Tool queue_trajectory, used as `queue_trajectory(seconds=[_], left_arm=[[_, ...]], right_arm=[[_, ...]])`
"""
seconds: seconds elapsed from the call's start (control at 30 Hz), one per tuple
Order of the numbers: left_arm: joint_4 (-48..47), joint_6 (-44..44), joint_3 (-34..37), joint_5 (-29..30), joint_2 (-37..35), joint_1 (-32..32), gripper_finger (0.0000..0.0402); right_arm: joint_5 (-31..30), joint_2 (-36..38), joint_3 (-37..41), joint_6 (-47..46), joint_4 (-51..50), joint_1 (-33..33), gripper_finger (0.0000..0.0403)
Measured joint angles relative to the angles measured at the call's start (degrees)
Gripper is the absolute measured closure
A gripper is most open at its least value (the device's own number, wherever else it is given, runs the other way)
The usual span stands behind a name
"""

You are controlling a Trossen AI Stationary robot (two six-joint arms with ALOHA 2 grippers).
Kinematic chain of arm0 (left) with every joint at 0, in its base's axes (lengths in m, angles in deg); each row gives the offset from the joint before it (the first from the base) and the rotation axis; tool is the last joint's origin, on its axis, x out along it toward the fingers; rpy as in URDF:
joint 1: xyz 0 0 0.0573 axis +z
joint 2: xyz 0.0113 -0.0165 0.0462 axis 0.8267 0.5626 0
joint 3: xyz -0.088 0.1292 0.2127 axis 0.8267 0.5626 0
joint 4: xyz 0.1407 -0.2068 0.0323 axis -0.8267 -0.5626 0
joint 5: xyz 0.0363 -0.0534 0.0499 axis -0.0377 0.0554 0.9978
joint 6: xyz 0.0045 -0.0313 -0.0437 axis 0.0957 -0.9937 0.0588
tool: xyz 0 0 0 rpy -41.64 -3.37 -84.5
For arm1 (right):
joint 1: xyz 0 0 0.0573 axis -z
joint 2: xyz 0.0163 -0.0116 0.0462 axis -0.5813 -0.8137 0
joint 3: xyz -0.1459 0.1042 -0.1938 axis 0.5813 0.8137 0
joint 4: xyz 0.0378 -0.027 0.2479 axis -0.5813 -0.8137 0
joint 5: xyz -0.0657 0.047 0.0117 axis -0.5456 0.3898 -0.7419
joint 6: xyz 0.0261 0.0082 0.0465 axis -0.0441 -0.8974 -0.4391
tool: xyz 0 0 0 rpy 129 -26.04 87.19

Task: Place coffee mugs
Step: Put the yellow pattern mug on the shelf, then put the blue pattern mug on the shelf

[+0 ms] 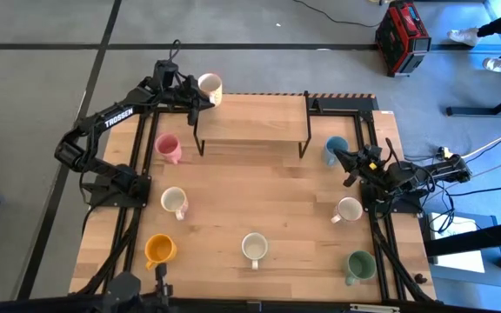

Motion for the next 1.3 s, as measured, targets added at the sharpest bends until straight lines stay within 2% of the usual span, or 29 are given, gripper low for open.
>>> queue_trajectory(seconds=[0.1,0.27,0.37,0.67,0.9,1.17,1.3], left_arm=[[-0.73,-0.05,0.0,0.15,-0.15,0.0,0.0328],[-4.28,0.31,0.0,4.62,-2.43,0.0,0.0314],[-4.78,0.41,-0.01,5.11,-4.3,0.0,0.0307],[-9.5,0.41,-0.07,10.38,-8.93,0.0,0.0304],[-12.17,-1.27,-0.07,10.31,-13.1,-0.06,0.0304],[-12.02,-3.46,-0.07,9.67,-19.74,-5.32,0.0304],[-11.96,-7.4,-0.07,9.91,-21.65,-8.97,0.0304]], right_arm=[[0.0,0.0,0.0,0.0,0.0,0.0,0.04],[0.53,0.0,0.0,0.0,-0.02,0.0,0.04],[1.15,0.0,0.01,-0.01,-0.02,0.0,0.04],[1.21,0.0,0.01,0.0,-0.05,0.0,0.04],[1.47,0.01,0.02,0.0,-0.46,0.0,0.04],[2.48,0.0,0.02,0.0,-0.44,0.0,0.04],[2.51,0.0,0.02,0.0,-0.44,0.0,0.04]])
